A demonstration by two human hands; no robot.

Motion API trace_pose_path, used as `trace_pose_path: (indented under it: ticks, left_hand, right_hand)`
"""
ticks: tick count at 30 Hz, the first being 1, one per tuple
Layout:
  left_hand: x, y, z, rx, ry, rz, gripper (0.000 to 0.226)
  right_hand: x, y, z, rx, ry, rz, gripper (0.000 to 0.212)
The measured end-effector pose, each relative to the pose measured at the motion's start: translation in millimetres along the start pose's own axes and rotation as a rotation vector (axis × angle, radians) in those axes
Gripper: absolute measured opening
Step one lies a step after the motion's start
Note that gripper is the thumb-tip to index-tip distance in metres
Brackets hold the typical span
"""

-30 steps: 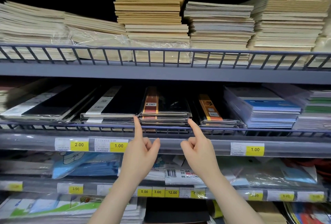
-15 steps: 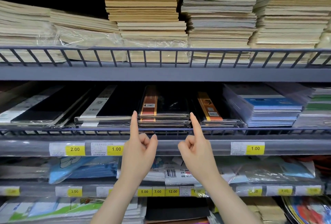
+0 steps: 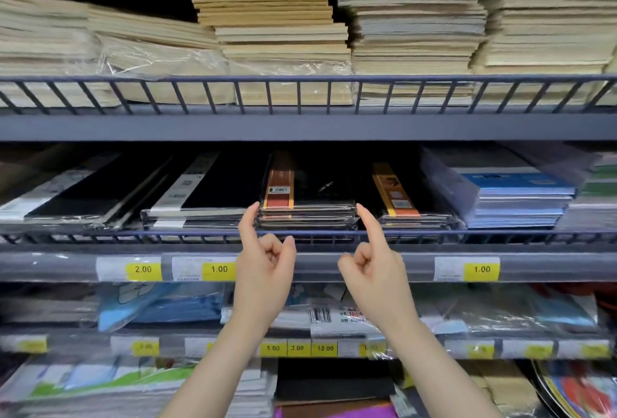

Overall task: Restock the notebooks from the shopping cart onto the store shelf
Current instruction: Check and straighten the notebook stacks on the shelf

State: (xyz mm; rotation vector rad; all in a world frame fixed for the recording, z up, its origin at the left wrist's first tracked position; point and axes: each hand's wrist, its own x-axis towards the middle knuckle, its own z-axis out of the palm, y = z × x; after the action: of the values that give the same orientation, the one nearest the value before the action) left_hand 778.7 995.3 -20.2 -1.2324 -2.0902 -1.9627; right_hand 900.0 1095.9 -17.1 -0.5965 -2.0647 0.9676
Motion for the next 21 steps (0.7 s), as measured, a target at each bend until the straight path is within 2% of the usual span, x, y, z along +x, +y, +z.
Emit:
trace_pose_path:
  ticks: [4, 8, 12, 16, 19, 21]
  left_hand:
    - [-3.4, 3.8, -7.8, 0.046, 0.024, 0.021, 0.067]
    - [-10.8, 1.4, -40.7, 0.121, 0.057, -0.001, 0.06]
    - [-8.1, -1.2, -81.7, 0.269, 0.115, -0.043, 0.057]
    - [11.3, -13.1, -123.5, 0.573, 0.077, -0.019, 0.064]
    - [30.2, -31.3, -144.2, 0.728, 0.009, -0.008, 0.063]
    - [34.6, -44.3, -152.9, 0.734, 0.002, 0.045, 0.061]
  right_hand:
    - [1.7, -5.1, -5.0, 0.0, 0.051, -0.056, 0.07]
    - [5.3, -21.4, -9.8, -0.04, 0.09, -0.217, 0.061]
    - [-3.5, -51.2, 15.3, -0.188, -0.167, -0.332, 0.061]
    - [-3.1, -68.5, 70.4, -0.396, -0.307, -0.309, 0.061]
    - [9.6, -73.9, 107.5, -0.469, -0.263, -0.278, 0.065]
    - [16.1, -74.9, 124.8, -0.456, -0.191, -0.221, 0.067]
